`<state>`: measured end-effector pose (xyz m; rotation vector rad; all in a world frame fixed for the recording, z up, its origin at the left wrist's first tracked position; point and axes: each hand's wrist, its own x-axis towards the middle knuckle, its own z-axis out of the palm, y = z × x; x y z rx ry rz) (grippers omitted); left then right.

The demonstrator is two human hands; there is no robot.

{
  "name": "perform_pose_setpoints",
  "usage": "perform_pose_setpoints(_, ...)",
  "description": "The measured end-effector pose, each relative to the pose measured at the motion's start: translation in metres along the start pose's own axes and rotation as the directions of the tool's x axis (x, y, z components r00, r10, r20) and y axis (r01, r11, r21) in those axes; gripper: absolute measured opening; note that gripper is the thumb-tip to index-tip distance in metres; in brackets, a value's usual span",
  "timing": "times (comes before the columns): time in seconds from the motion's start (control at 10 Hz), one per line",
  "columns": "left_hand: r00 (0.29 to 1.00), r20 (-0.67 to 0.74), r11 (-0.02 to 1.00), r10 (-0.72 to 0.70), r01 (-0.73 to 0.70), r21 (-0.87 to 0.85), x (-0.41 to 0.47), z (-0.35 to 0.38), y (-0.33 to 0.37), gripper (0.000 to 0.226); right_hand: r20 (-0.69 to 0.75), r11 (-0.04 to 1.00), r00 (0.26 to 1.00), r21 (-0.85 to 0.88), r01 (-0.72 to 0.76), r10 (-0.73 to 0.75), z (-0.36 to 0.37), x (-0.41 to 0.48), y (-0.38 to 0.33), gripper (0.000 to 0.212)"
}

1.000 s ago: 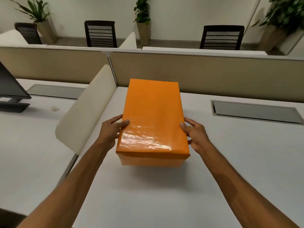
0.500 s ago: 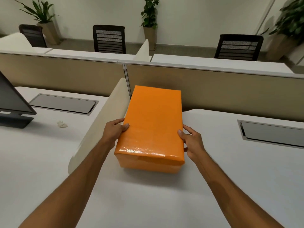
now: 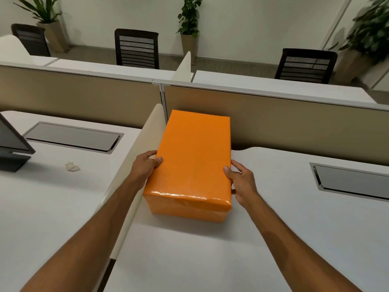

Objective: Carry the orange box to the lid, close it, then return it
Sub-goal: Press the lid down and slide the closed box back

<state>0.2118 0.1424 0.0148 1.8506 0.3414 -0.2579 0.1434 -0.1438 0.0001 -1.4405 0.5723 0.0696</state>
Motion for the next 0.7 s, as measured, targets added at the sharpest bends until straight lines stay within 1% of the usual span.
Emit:
perform_pose_setpoints(0.2, 1.000, 0.009, 1.000, 0.000, 0.000, 0.031, 0.003, 0.000, 0.004, 0.053, 0.024, 1.000, 1.000, -0.027, -0.007, 0.008, -0.002, 0.006, -0.002, 0.051)
perform_pose_setpoints(0.3, 1.000, -0.002, 0.995, 0.027, -0.027, 0.095, -0.004, 0.004, 0.008, 0.056, 0.033, 0.998, 0.999, -0.055, 0.002, 0.000, -0.004, 0.007, -0.002, 0.052)
perform_pose_setpoints(0.4, 0.994, -0.060, 0.974, 0.086, -0.072, 0.214, -0.013, 0.010, 0.009, 0.060, 0.030, 0.996, 1.000, -0.093, 0.007, -0.004, -0.006, 0.007, -0.004, 0.053)
perform_pose_setpoints(0.5, 0.983, -0.086, 0.937, 0.164, -0.128, 0.326, -0.027, 0.017, 0.012, 0.061, -0.010, 0.989, 1.000, -0.145, 0.010, -0.012, -0.012, 0.004, -0.006, 0.054)
perform_pose_setpoints(0.7, 0.947, -0.075, 0.843, 0.313, -0.240, 0.481, -0.057, 0.039, 0.011, 0.065, -0.037, 0.972, 0.996, -0.224, 0.069, -0.079, -0.039, -0.018, -0.007, 0.048)
